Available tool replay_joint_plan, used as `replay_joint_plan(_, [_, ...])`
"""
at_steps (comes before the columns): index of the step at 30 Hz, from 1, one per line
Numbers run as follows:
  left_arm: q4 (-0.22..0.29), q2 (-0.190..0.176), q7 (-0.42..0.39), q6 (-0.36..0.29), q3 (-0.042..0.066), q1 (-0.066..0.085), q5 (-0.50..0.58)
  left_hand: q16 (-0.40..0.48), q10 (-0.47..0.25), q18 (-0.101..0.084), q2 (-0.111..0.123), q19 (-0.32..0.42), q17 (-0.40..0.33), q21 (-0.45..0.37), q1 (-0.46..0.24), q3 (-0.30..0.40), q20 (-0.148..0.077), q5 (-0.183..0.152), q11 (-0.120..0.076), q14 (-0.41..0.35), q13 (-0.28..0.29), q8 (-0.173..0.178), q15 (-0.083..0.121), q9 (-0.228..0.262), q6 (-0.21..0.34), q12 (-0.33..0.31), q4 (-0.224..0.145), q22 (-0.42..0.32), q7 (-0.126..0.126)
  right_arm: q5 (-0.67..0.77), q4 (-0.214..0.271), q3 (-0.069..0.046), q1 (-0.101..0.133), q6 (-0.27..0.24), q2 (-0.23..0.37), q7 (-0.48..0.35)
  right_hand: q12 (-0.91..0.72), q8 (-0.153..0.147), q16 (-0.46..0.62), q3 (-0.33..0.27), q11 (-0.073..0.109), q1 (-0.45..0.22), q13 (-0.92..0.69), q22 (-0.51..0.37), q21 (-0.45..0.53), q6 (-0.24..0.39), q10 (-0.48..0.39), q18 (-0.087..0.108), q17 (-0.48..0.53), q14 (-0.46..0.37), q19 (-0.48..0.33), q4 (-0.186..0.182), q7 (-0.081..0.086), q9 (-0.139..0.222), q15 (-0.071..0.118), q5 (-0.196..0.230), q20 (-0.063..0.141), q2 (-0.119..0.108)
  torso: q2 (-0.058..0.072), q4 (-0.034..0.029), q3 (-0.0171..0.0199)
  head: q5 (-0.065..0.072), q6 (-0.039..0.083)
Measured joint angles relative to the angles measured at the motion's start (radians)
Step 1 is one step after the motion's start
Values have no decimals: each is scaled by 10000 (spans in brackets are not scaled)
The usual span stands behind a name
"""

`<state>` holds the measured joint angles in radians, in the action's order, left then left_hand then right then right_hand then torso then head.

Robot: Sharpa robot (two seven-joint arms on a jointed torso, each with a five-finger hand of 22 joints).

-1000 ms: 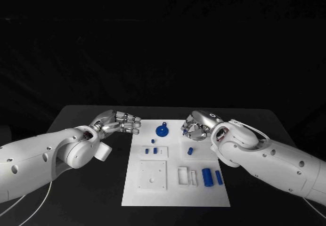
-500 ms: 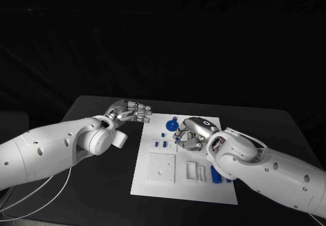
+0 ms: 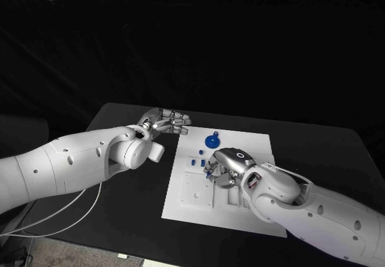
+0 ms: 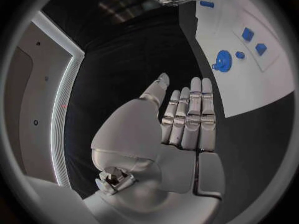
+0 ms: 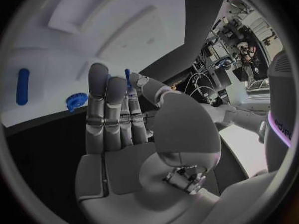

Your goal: Assemble the parts on the task board

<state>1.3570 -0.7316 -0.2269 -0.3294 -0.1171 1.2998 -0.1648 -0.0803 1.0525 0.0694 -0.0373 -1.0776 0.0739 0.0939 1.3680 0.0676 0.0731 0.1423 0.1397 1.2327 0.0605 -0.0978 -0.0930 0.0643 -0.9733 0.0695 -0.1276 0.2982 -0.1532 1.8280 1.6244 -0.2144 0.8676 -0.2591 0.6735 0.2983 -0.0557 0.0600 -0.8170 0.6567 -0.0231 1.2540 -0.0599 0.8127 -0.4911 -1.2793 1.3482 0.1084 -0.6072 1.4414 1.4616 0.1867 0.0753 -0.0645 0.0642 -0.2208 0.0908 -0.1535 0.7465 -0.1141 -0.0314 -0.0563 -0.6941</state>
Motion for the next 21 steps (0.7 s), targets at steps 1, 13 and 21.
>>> replay_joint_plan(1, [-2, 2, 10, -12, 0, 1, 14, 0, 0, 0, 0, 0, 0, 0, 0, 0, 0, 0, 0, 0, 0, 0, 0, 0, 0, 0, 0, 0, 0, 36, -12, 6, -33, -1, -26, 28, 0, 0, 0, 16, 0, 0, 0, 23, 0, 0, 0, 0, 0, 0, 0, 16, 0, -1, 0, 0, 0, 0, -2, 0, 1, -30, -27])
replay_joint_plan(13, [83, -8, 57, -108, 4, 19, 20, 0, 0, 0, 3, 0, 0, 0, 3, 48, 0, 0, 0, 0, 0, 0, 0, 0, 0, 0, 48, -18, 0, 351, -237, 176, -347, -71, -216, 361, 31, 0, 1, 73, 1, 1, 2, 217, 62, 2, 84, -1, 34, 1, 0, 12, 1, -6, -1, 49, -2, -2, 6, 13, 16, -101, -79])
replay_joint_plan(21, [129, -4, 43, -109, 5, 23, -85, 0, 0, -1, 3, 1, -1, 0, 3, 48, 0, 0, 0, 0, 0, 0, 0, 0, 0, 0, 48, -18, 0, 471, -338, 221, -422, -139, -260, 493, -14, 0, -39, 73, 1, 1, 5, 232, 92, -17, 83, -1, 43, 2, 1, 11, -19, -4, -2, 118, -3, -3, 8, 21, 17, -159, -107])
